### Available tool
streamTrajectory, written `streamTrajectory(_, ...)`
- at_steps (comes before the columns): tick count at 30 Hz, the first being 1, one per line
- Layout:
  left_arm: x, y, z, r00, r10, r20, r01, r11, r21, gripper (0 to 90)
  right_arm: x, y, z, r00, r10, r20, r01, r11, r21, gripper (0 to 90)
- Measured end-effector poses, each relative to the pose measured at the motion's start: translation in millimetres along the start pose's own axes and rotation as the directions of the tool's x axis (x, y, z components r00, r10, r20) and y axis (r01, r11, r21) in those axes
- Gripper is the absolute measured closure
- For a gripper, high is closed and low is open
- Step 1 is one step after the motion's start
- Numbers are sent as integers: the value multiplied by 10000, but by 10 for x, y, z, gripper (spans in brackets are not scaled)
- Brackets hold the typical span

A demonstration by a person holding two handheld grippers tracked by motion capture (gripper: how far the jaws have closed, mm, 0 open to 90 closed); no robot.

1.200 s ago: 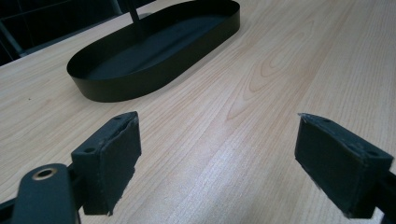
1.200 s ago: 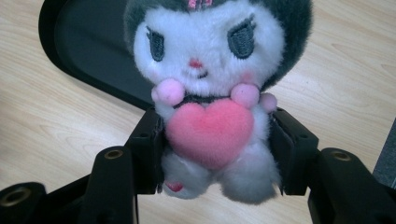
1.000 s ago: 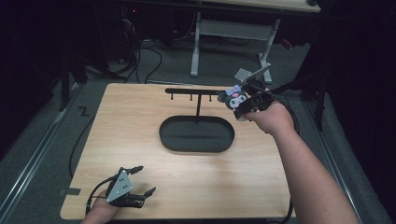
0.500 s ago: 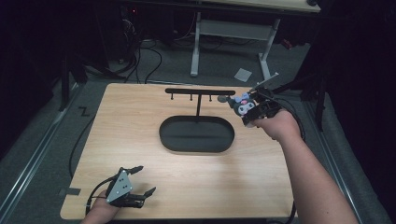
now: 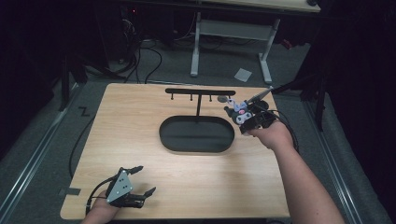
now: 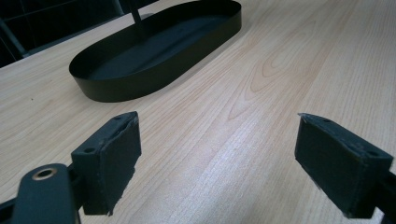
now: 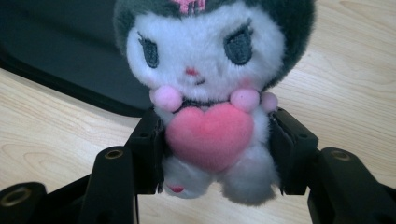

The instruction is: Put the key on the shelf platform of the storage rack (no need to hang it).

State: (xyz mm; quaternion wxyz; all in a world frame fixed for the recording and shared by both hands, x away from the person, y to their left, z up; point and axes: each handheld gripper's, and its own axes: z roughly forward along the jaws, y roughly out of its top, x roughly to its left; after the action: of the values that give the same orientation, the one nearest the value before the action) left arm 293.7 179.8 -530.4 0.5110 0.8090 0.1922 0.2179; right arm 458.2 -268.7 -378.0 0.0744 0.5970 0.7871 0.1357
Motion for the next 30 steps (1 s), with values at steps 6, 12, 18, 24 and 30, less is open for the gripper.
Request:
streamTrajectory(6, 0, 0, -1, 10000, 3, 2, -3, 10000, -8, 150, 74, -21, 215, 9999, -132, 8, 132, 9996, -262, 456)
streamTrajectory(12, 0, 0, -3, 10000, 7, 9, -7, 10000, 9, 150, 150, -3, 396, 9997, -227, 99, 231, 9990, -385, 448)
streamTrajectory(18, 0, -1, -2, 10000, 2, 6, -2, 10000, -16, 150, 187, 36, 462, 9987, -359, 369, 373, 9985, -398, 386)
streamTrajectory(24, 2, -1, -1, 10000, -6, 22, 6, 10000, -14, 150, 180, 44, 477, 9975, -323, 625, 354, 9982, -490, 264)
streamTrajectory(30, 0, 0, -2, 10000, 9, 16, -9, 10000, 10, 150, 193, 17, 426, 9976, -415, 546, 447, 9973, -587, 277)
